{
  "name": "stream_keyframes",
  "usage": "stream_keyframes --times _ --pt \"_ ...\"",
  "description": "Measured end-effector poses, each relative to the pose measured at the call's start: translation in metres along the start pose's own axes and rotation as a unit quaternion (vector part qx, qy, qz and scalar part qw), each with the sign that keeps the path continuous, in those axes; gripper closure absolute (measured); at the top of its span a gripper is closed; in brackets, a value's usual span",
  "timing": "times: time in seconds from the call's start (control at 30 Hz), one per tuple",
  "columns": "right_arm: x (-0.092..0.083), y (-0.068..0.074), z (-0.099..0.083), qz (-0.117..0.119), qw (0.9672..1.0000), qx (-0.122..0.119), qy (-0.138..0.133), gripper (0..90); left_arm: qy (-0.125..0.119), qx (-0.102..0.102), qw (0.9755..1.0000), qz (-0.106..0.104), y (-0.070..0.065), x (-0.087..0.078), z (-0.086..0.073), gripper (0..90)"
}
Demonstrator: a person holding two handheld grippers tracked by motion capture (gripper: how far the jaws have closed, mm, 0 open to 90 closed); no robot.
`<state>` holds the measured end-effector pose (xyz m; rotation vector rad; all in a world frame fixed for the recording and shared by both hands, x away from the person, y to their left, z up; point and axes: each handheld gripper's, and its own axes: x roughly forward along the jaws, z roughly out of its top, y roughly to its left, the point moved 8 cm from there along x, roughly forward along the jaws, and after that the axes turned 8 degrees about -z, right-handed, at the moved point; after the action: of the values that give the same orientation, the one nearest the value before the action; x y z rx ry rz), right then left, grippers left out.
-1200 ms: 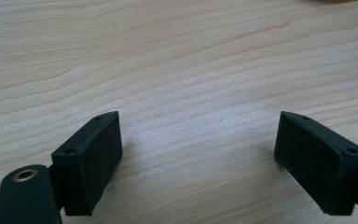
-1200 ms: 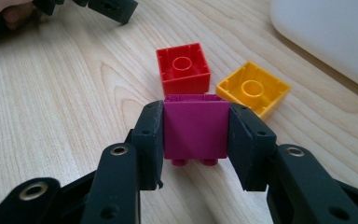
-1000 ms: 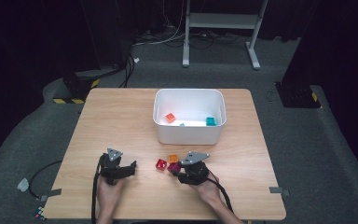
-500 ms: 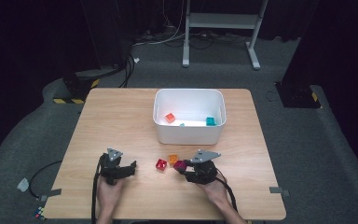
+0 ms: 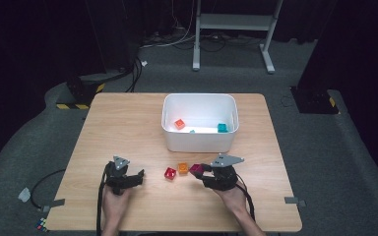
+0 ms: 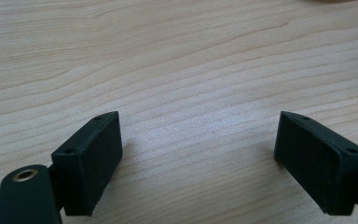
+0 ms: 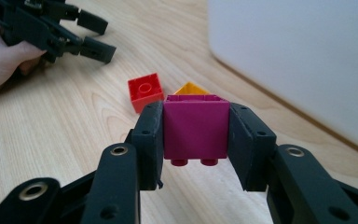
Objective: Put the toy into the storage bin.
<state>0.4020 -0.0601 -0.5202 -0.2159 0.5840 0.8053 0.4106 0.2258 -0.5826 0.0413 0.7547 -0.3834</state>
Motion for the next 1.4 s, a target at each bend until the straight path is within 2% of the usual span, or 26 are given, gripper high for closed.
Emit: stream_keyframes --times 0.67,0.83,1.07,1.4 --pt "-0.019 -0.019 0.026 0.0 0.9999 0.006 -0.016 58.5 0.0 0.0 1.0 0.0 0.0 0.0 0.0 15.2" --pt "-0.023 -0.026 0.032 0.007 0.9995 0.02 -0.022 58.5 0.0 0.0 1.0 0.0 0.0 0.0 0.0 15.1" --pt "-0.038 -0.035 0.048 0.006 0.9989 0.022 -0.042 58.5 -0.001 -0.001 1.0 0.0 0.0 0.0 0.0 15.2" --pt "-0.046 -0.037 0.06 -0.001 0.9987 0.01 -0.049 58.5 -0.001 -0.001 1.0 0.0 0.0 0.0 0.0 15.2"
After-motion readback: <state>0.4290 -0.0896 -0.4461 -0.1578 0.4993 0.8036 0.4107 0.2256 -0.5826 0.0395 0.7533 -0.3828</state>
